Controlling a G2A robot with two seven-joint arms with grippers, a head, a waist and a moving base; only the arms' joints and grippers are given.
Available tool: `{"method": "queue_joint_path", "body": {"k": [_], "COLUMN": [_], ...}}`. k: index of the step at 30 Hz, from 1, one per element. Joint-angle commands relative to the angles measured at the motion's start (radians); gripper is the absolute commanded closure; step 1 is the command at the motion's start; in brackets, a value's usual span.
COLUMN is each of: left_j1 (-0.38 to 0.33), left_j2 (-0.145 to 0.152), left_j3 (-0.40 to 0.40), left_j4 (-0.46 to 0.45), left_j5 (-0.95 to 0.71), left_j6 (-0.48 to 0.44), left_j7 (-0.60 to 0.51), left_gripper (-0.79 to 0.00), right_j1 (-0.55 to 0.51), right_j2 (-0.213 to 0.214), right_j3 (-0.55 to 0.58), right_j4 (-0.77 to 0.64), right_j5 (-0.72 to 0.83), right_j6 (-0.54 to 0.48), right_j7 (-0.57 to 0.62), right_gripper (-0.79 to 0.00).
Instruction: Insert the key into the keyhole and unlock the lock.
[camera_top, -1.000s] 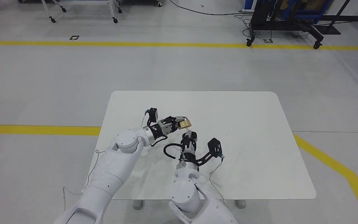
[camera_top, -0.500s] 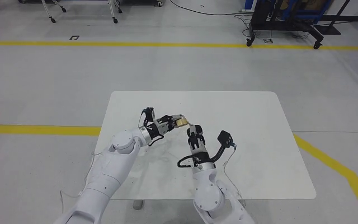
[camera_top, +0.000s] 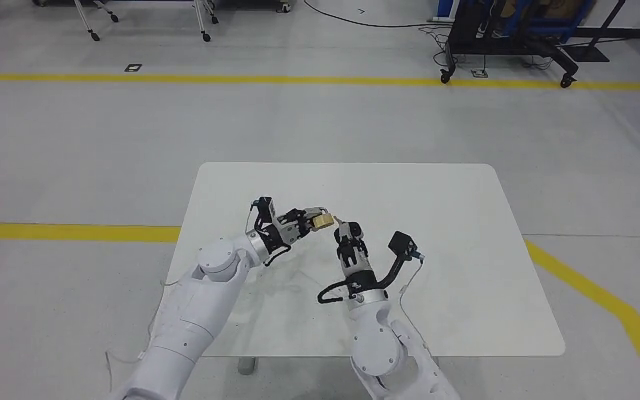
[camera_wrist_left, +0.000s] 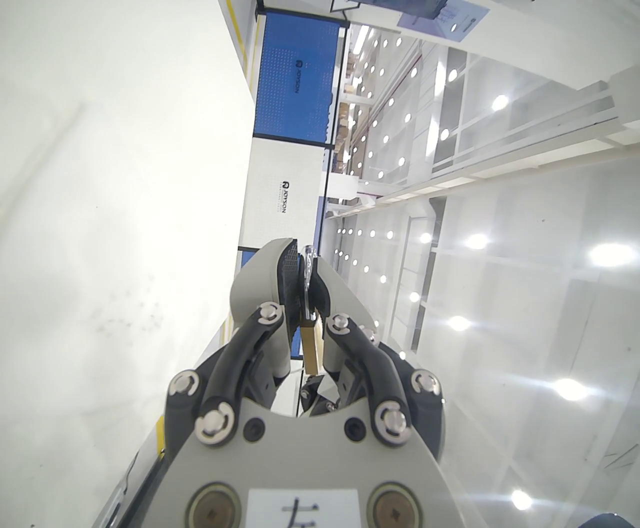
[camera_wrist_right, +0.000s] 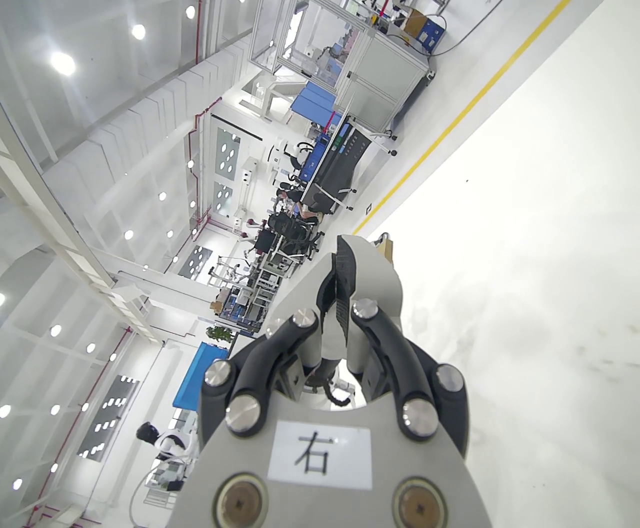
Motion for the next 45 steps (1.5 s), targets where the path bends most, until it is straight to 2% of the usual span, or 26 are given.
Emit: {"method": "queue_joint_path", "body": {"k": [1,6,10,19,31,45], "left_j1": [0.02,0.066,0.089,0.099,0.106,0.106], "left_j2": [0.004,0.014,0.02,0.025,0.028,0.031], "left_j3": [-0.011,-0.027,-0.035,-0.051,-0.051,-0.05], "left_j4": [-0.039,-0.13,-0.165,-0.163,-0.179,-0.175], "left_j5": [-0.002,0.037,0.048,0.038,0.035,0.016], "left_j6": [0.016,0.073,0.098,0.104,0.104,0.095], "left_j7": [0.014,0.061,0.068,0.075,0.062,0.048], "left_gripper": [0.0,0.0,0.0,0.0,0.0,0.0], "right_j1": [0.009,0.032,0.049,0.059,0.078,0.089], "right_j2": [-0.002,-0.008,-0.013,-0.021,-0.034,-0.043], "right_j3": [-0.004,-0.013,-0.032,-0.061,-0.094,-0.102], "right_j4": [0.038,0.113,0.168,0.224,0.287,0.331], "right_j5": [-0.035,-0.069,-0.122,-0.216,-0.341,-0.401], "right_j6": [-0.023,-0.066,-0.085,-0.102,-0.032,-0.002], "right_j7": [-0.042,-0.118,-0.163,-0.228,-0.286,-0.257], "right_gripper": [0.0,0.0,0.0,0.0,0.0,0.0]}}
